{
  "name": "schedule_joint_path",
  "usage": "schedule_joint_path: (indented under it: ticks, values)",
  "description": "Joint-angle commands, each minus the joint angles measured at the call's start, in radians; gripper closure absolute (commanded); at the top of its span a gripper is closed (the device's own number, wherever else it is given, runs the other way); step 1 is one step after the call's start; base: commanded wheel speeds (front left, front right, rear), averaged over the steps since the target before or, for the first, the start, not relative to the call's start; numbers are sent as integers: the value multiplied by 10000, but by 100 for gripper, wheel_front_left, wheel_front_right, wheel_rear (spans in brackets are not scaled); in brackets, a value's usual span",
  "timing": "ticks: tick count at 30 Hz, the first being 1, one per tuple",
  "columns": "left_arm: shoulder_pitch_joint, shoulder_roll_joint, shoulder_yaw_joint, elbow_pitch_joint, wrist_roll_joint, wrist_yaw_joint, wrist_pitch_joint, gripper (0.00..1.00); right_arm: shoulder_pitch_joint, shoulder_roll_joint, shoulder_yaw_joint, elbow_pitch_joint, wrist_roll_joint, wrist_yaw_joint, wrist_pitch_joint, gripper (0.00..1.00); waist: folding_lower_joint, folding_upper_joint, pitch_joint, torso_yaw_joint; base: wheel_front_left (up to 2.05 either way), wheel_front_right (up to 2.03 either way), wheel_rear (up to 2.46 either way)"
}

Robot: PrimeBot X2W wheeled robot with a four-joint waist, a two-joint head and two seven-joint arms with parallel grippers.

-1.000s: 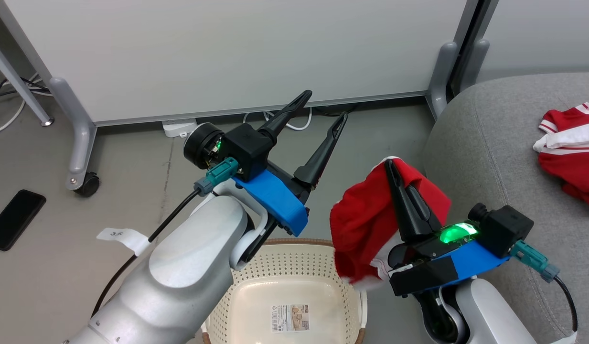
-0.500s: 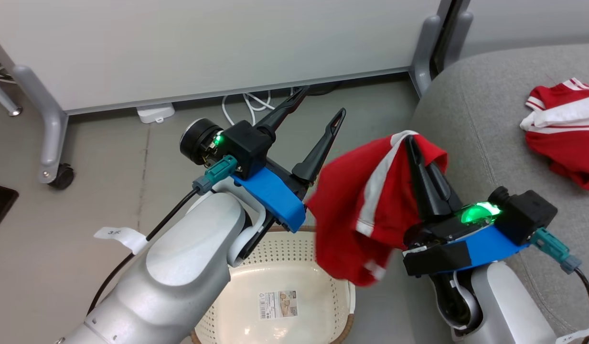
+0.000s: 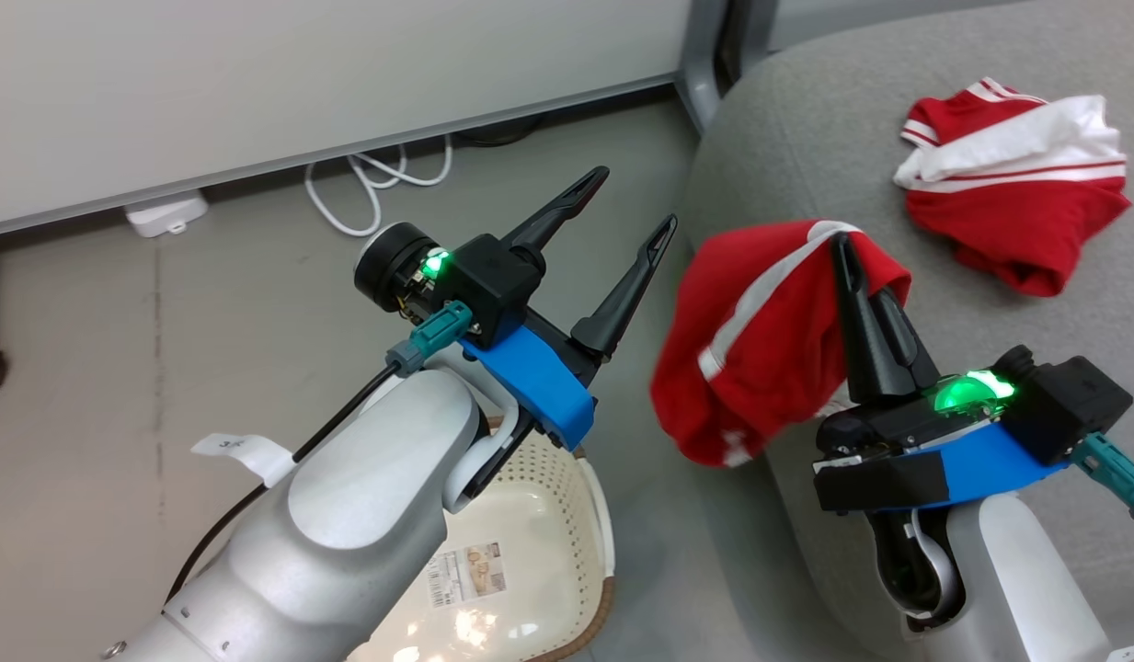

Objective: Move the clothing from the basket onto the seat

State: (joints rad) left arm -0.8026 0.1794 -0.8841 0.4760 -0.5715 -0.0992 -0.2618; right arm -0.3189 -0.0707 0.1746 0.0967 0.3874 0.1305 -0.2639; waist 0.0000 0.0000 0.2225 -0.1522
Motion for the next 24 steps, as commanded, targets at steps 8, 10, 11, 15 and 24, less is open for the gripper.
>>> schedule_joint_path:
  ticks: [8,10,11,15,24]
  values:
    - [-238,-52,-219,107,96,-63,-39,0,115,-96,-267,-212,-269,5,-7,100,0,0,429,-1123,0,0,0]
    - [-221,-90,-291,128,108,-66,-39,0,167,-96,-342,-232,-304,5,-6,100,0,0,480,-1292,0,0,0]
    - [-214,-111,-336,143,117,-77,-40,0,201,-103,-377,-254,-333,5,-5,100,0,0,496,-1350,0,0,0]
    - [-144,-209,-496,213,137,-113,-40,0,268,-146,-508,-313,-356,5,-5,100,0,0,521,-1493,0,0,0]
    - [-74,-270,-571,209,196,-110,-43,0,199,-175,-852,-402,-455,5,-5,100,0,0,557,-1440,0,0,0]
